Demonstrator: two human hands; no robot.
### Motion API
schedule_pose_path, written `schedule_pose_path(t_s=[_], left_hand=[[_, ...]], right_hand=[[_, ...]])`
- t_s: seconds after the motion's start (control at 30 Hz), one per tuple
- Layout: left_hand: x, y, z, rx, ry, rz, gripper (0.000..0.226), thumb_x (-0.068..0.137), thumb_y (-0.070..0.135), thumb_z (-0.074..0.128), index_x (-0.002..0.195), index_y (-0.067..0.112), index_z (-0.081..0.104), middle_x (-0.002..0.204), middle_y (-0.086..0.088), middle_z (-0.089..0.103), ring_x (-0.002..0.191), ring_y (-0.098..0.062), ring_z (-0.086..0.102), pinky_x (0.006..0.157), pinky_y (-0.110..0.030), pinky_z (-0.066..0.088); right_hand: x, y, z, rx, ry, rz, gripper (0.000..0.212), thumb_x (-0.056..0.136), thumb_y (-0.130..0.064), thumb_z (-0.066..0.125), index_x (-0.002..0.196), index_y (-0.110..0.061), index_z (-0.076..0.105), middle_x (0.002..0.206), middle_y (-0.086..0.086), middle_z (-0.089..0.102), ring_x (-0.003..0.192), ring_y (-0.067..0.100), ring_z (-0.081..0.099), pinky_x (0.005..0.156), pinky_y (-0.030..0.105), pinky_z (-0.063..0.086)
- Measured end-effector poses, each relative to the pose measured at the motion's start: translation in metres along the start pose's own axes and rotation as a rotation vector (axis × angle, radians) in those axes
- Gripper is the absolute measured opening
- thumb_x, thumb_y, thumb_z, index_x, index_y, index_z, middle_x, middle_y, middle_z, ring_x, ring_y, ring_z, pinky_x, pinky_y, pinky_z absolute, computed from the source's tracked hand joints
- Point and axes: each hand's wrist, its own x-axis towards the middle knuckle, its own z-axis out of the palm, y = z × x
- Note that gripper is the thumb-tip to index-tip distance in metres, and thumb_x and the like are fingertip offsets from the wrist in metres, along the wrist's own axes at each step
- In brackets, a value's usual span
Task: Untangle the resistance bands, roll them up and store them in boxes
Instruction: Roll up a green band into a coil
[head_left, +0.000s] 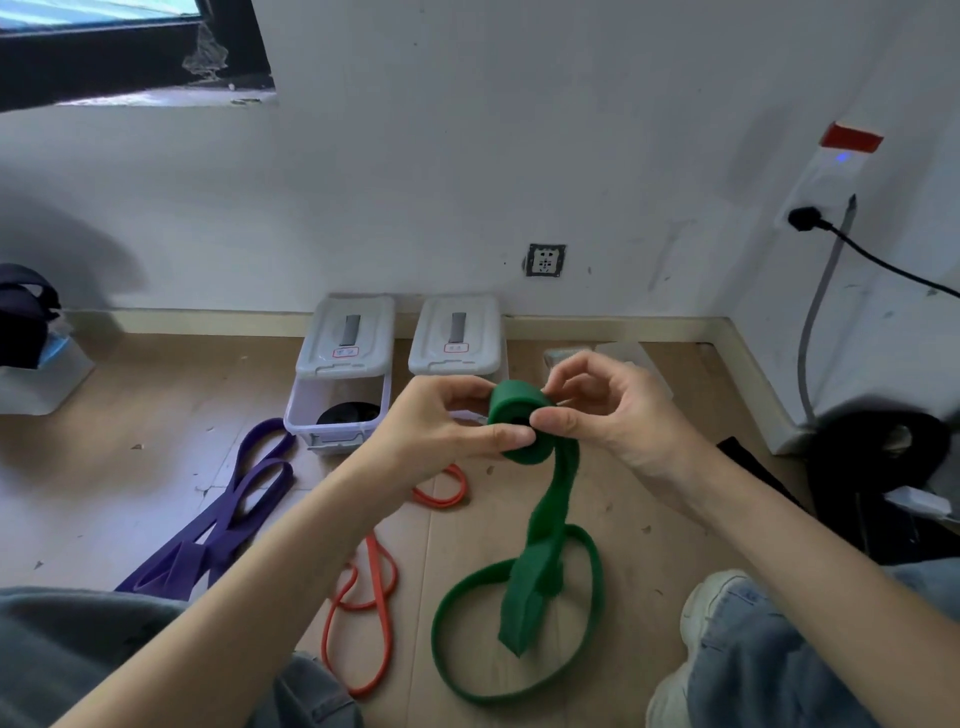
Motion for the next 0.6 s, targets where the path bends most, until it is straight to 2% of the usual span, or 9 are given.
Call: schedule_pose_path(t_s=[0.1,0.2,0.23,0.3,0.33,0.4,0.47,0.5,0.6], left_hand=[[0.001,-0.004,0.001,-0.053,0.063,-0.005,0.031,0.061,0.028,0.076,0.091,0.024,0.069,0.088,0.005,0.074,0.082,-0.011,0.070,0.068,-0.018,0.055],[0.001,-0.009,0.002,-0.104,0.048,-0.074,0.035,0.062,0.027,0.078,0.095,0.021,0.069,0.093,0.002,0.073,0.088,-0.014,0.069,0.074,-0.023,0.056],[0.002,-0.010,0.002,-0.039,0.012,-0.110,0.038,0.065,0.025,0.079,0.101,0.019,0.067,0.098,0.001,0.072,0.093,-0.015,0.068,0.079,-0.026,0.055],[0.003,-0.014,0.005,0.272,-0.059,-0.118,0.043,0.070,0.020,0.079,0.109,0.016,0.062,0.103,0.004,0.068,0.098,-0.014,0.064,0.088,-0.028,0.051],[0.003,-0.015,0.006,0.438,-0.075,-0.096,0.043,0.070,0.021,0.079,0.110,0.016,0.061,0.101,0.006,0.066,0.095,-0.011,0.063,0.088,-0.026,0.051],[0.002,-0.014,0.009,0.647,-0.057,-0.036,0.041,0.070,0.026,0.080,0.107,0.017,0.064,0.093,0.009,0.065,0.084,-0.007,0.062,0.083,-0.023,0.051],[0.002,-0.010,0.008,0.678,-0.026,0.016,0.039,0.071,0.028,0.079,0.106,0.016,0.067,0.091,0.009,0.067,0.081,-0.004,0.062,0.081,-0.021,0.051],[0.002,-0.006,0.006,0.601,-0.012,0.013,0.037,0.071,0.027,0.078,0.105,0.016,0.068,0.092,0.008,0.070,0.082,-0.004,0.064,0.082,-0.021,0.052],[0.001,0.012,-0.006,0.108,0.022,-0.018,0.033,0.064,0.031,0.074,0.095,0.022,0.068,0.089,0.007,0.074,0.083,-0.006,0.069,0.072,-0.018,0.055]], right_hand=[[-0.003,0.007,0.006,0.014,0.003,0.004,0.043,0.056,-0.039,0.078,0.092,-0.026,0.058,0.094,-0.005,0.070,0.093,0.010,0.067,0.080,0.023,0.054],[-0.004,0.003,0.006,-0.184,0.042,-0.041,0.044,0.061,-0.029,0.082,0.096,-0.026,0.056,0.095,-0.005,0.068,0.091,0.005,0.066,0.083,0.021,0.054],[-0.004,0.001,0.004,-0.321,0.012,-0.062,0.041,0.065,-0.025,0.082,0.096,-0.028,0.056,0.096,-0.007,0.068,0.091,0.004,0.066,0.085,0.022,0.054],[-0.005,-0.001,0.003,-0.640,-0.112,-0.115,0.038,0.072,-0.019,0.079,0.102,-0.029,0.058,0.098,-0.006,0.068,0.092,0.006,0.064,0.086,0.026,0.054],[-0.006,0.001,0.006,-0.750,-0.161,-0.132,0.038,0.074,-0.019,0.077,0.105,-0.029,0.058,0.098,-0.004,0.068,0.091,0.009,0.063,0.084,0.030,0.054],[-0.007,0.004,0.011,-0.816,-0.177,-0.134,0.039,0.074,-0.019,0.077,0.107,-0.027,0.059,0.098,-0.001,0.067,0.090,0.013,0.062,0.082,0.035,0.052],[-0.005,0.002,0.009,-0.718,-0.135,-0.104,0.039,0.072,-0.016,0.079,0.104,-0.027,0.062,0.101,-0.004,0.067,0.094,0.011,0.063,0.087,0.033,0.052],[-0.004,-0.002,0.005,-0.590,-0.106,-0.059,0.038,0.070,-0.014,0.080,0.101,-0.028,0.063,0.103,-0.007,0.068,0.097,0.009,0.063,0.091,0.031,0.052],[-0.002,-0.013,-0.006,-0.077,0.003,0.009,0.038,0.063,-0.025,0.080,0.095,-0.026,0.061,0.100,-0.009,0.068,0.098,0.011,0.066,0.088,0.033,0.053]])
